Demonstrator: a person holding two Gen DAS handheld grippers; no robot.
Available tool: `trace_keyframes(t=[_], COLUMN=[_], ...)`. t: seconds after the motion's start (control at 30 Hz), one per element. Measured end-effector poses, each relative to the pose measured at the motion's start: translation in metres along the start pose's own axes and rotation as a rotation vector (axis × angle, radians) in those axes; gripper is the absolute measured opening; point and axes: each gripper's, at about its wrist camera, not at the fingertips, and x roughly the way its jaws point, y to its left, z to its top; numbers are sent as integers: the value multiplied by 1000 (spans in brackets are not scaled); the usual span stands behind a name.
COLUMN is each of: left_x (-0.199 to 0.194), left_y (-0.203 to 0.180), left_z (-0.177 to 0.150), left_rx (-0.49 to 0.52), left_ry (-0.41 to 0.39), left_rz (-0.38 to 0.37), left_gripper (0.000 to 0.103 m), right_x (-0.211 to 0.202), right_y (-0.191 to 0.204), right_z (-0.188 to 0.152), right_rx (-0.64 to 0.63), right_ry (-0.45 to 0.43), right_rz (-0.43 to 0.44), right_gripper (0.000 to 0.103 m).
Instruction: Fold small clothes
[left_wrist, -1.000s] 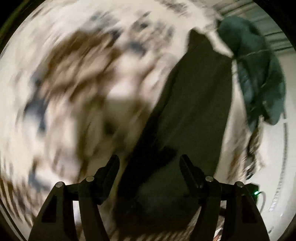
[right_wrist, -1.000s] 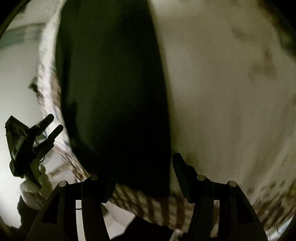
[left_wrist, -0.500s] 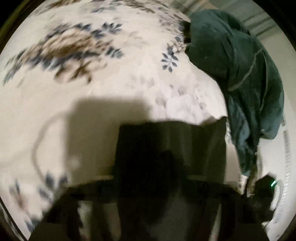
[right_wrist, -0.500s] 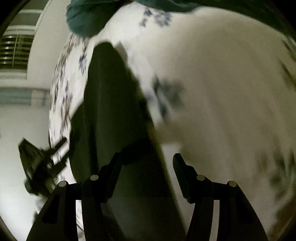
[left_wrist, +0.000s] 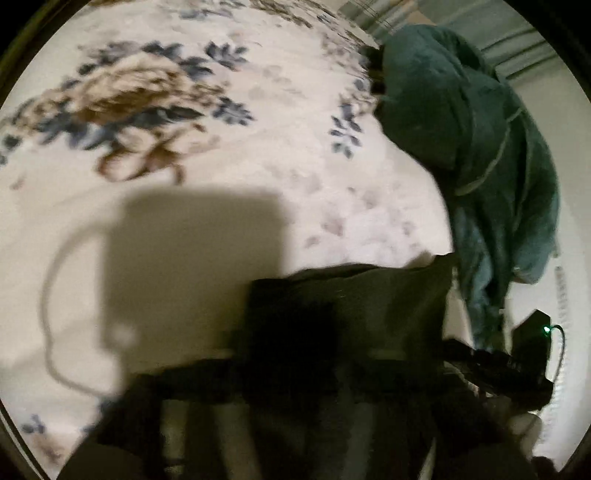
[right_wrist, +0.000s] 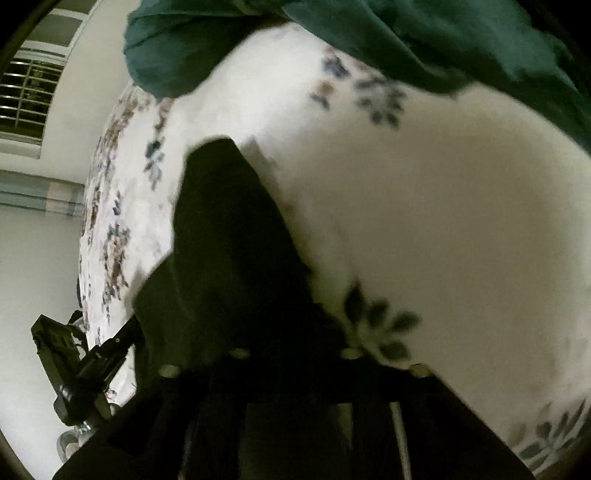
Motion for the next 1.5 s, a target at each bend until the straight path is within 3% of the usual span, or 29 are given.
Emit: trace_keyframes(t=[0.03,0.07,0.1,0.13,0.17,0.23,0.33,0.37,0.4,0.43,0.5,0.6,0.8,0.9,1.07,1.17,1.3,1.43,1.5], left_x=[4,9,16,22,26,23,-13,-30,-50,-64,-93,-120,-96,-90,-112,-132,-171,-194,-199], left_y=[-4,-6,-7,-4,0,6,-1,-5,-9,-10,-13,-15,-29,-39,-50,-42,-35,-25,-17], left_z=[2,2,3,6,9,11,1,-7,-18,-28,-55,-120,-264,-321,-382,-409,-436,-448,-453], left_rx=[12,41,71,75,65,29,42,53,67,73,78,58,59,85,101,39,-24,-70,-108], left_ry=[2,0,-6,7,17,28,-4,-10,-21,-33,-32,8,230,304,375,400,373,295,265], left_rz=[7,41,104,135,134,101,48,25,-6,-20,-37,0,99,156,207,209,282,395,426], left_gripper=[61,57,37,35,35,38,45,62,69,69,70,70,70,70,70,70,70,70,70], right_x=[2,7,14,22,29,27,8,1,-9,-21,-49,-83,-129,-138,-149,-150,-139,-108,-82], right_y=[2,6,9,11,10,0,0,1,0,1,-3,-12,-54,-87,-128,-140,-126,-83,-61], right_z=[7,14,20,28,36,43,35,27,16,3,-33,-91,-223,-288,-388,-431,-452,-424,-413], right_rx=[7,4,-9,-16,4,68,90,74,55,31,-39,-75,-66,5,64,63,8,-98,-169], right_ry=[-15,-8,-12,-16,-10,-5,24,48,69,86,137,196,322,422,556,599,563,403,346], right_rz=[7,11,-17,-108,-168,-152,-64,-34,-13,9,25,22,-29,1,22,11,23,-1,-29], right_gripper=[61,59,51,16,10,10,18,32,41,51,52,52,52,52,52,52,52,52,57])
